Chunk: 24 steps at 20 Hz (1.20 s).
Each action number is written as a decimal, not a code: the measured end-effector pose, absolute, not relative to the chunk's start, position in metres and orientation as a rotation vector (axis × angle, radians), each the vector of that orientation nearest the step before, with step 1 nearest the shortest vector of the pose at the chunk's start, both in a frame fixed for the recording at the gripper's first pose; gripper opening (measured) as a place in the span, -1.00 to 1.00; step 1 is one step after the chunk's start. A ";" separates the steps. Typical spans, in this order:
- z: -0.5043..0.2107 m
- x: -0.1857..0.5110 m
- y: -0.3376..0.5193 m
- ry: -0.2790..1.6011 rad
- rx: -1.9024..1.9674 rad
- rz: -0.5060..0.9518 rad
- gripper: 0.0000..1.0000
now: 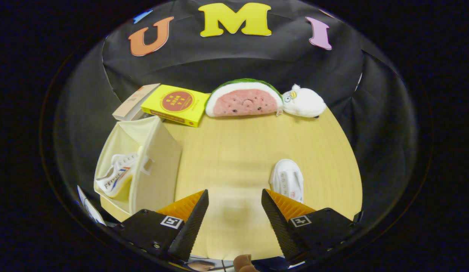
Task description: Open the storage box then place both shoes into the box .Put the left shoe in first, then the right shoe, with the right side of both shoes facing outward in a uniform manner.
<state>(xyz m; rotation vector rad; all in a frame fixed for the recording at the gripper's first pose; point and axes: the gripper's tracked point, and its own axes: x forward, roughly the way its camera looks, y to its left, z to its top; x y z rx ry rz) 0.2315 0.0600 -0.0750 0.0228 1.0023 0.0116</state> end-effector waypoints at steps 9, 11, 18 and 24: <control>-0.149 0.208 -0.063 1.153 -0.072 -0.101 0.86; -0.164 0.202 -0.074 1.181 -0.131 -0.106 0.90; -0.196 0.232 -0.093 1.181 -0.129 -0.198 0.90; -0.211 0.237 -0.087 1.238 -0.137 -0.175 0.73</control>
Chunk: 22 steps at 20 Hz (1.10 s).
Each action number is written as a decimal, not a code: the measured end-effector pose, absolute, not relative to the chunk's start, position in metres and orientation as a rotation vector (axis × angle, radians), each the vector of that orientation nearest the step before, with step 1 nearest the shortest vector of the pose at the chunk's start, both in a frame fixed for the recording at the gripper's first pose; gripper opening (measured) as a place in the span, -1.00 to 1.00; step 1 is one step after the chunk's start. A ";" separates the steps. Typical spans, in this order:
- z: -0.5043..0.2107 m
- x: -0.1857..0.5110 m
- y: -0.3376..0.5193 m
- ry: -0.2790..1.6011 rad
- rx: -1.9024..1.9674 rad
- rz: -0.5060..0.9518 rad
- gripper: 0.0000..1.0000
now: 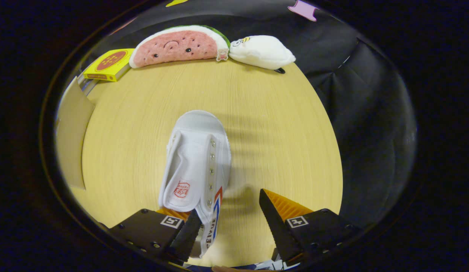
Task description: Open the storage box then place both shoes into the box .Put the left shoe in first, then the right shoe, with the right side of both shoes facing outward in a uniform manner.
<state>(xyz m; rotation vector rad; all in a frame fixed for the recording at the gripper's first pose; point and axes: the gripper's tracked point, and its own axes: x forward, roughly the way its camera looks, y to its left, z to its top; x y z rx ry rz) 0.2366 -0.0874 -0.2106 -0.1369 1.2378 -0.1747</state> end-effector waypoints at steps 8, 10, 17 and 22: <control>-0.222 0.244 -0.066 1.283 -0.229 -0.065 -0.58; -0.230 0.245 -0.080 1.270 -0.266 -0.140 -1.00; -0.206 0.240 -0.067 1.264 0.216 -0.104 -1.00; -0.147 0.236 -0.059 1.189 0.424 -0.089 -1.00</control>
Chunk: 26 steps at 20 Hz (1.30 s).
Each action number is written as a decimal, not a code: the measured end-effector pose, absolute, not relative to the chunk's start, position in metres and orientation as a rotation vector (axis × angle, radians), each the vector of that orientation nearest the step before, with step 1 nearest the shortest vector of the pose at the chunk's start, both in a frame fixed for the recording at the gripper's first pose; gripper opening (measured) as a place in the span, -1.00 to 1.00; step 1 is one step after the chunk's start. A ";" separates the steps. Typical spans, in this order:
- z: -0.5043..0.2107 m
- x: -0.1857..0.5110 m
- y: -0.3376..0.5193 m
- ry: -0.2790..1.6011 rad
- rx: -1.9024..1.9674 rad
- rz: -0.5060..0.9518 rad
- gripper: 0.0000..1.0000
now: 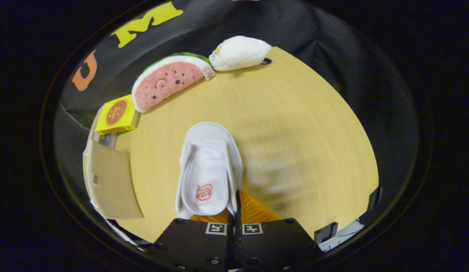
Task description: Open the storage box then place both shoes into the box .Put the left shoe in first, then the right shoe, with the right side of both shoes facing outward in a uniform manner.
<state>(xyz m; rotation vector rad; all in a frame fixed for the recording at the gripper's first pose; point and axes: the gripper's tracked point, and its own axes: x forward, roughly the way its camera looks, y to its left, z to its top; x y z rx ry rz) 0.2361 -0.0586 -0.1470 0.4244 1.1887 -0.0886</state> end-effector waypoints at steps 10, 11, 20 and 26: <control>-0.011 0.228 0.041 1.085 0.393 0.013 -1.00; -0.001 0.228 0.057 1.079 0.379 0.021 -1.00; 0.022 0.242 0.226 1.070 0.284 0.085 -1.00; -0.020 0.260 0.290 1.050 0.248 0.041 -1.00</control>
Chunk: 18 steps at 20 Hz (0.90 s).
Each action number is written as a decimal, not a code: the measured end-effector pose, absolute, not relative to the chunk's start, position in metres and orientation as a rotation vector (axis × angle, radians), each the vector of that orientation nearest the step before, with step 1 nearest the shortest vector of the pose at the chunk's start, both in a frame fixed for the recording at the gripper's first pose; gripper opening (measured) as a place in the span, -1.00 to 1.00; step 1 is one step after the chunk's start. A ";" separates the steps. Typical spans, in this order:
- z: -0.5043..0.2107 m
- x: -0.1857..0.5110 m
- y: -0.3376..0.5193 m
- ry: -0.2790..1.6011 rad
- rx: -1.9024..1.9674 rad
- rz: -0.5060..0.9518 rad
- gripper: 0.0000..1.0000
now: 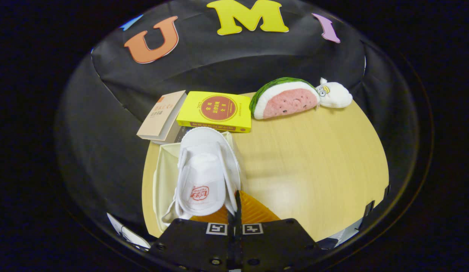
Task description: Open the storage box then place both shoes into the box .Put the left shoe in first, then the right shoe, with the right side of both shoes facing outward in a uniform manner.
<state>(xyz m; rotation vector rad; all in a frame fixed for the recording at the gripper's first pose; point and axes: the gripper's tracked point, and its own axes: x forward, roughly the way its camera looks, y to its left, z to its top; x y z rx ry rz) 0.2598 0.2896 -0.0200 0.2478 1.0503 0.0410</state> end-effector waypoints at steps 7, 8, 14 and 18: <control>-0.041 0.263 0.307 0.971 0.221 0.018 -1.00; -0.041 0.263 0.308 0.948 0.196 0.019 -1.00; -0.041 0.270 0.314 0.880 0.166 -0.016 -1.00; -0.056 0.275 0.324 0.875 0.236 -0.024 -1.00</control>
